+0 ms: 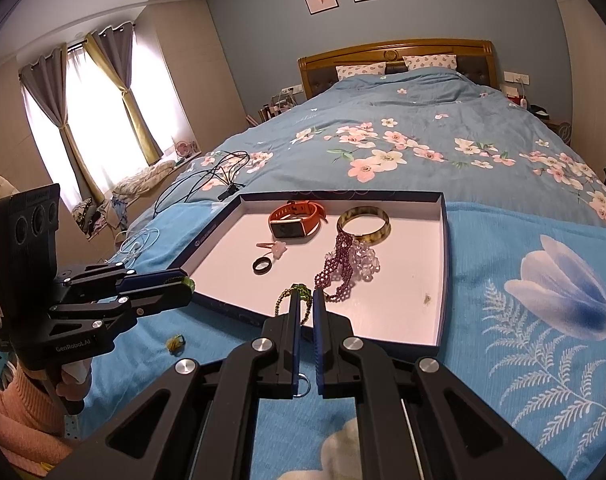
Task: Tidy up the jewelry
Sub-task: 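Carry the green ring and gold ring into the box and open both tools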
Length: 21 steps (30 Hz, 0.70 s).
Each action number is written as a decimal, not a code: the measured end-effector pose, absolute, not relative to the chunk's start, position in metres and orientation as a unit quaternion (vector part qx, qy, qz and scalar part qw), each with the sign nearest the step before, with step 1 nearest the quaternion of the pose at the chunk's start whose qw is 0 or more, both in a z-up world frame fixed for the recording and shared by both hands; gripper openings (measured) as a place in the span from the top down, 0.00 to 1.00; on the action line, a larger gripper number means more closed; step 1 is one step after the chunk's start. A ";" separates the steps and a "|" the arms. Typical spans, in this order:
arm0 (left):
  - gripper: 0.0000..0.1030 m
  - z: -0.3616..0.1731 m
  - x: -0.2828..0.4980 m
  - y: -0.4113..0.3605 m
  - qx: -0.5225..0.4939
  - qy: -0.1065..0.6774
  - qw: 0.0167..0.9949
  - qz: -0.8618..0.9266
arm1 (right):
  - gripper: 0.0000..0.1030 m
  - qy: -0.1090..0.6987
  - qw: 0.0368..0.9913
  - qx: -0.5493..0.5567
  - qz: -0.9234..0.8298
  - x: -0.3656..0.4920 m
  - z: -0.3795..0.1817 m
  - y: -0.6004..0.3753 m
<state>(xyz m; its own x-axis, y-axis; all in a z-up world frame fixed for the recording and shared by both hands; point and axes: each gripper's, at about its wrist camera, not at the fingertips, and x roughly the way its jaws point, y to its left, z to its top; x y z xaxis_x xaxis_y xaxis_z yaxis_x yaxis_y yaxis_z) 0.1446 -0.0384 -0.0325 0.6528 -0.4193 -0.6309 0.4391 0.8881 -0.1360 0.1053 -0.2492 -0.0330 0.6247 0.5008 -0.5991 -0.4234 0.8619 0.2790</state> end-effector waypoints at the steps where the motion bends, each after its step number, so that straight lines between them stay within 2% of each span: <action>1: 0.80 -0.033 0.146 -0.038 0.013 0.344 0.909 -0.234 | 0.96 0.349 0.899 0.055 0.257 0.107 -0.033 -0.249; 21: 0.80 -0.039 0.172 -0.033 0.004 0.355 0.908 -0.221 | 0.96 0.359 0.897 0.048 0.253 0.132 -0.039 -0.241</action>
<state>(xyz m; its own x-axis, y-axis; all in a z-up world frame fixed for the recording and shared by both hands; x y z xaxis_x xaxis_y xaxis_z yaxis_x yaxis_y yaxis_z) 0.1722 -0.0330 -0.0393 0.6503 -0.3979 -0.6472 0.4038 0.9026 -0.1491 0.1323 -0.2409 -0.0385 0.6137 0.4879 -0.6207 -0.4193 0.8676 0.2673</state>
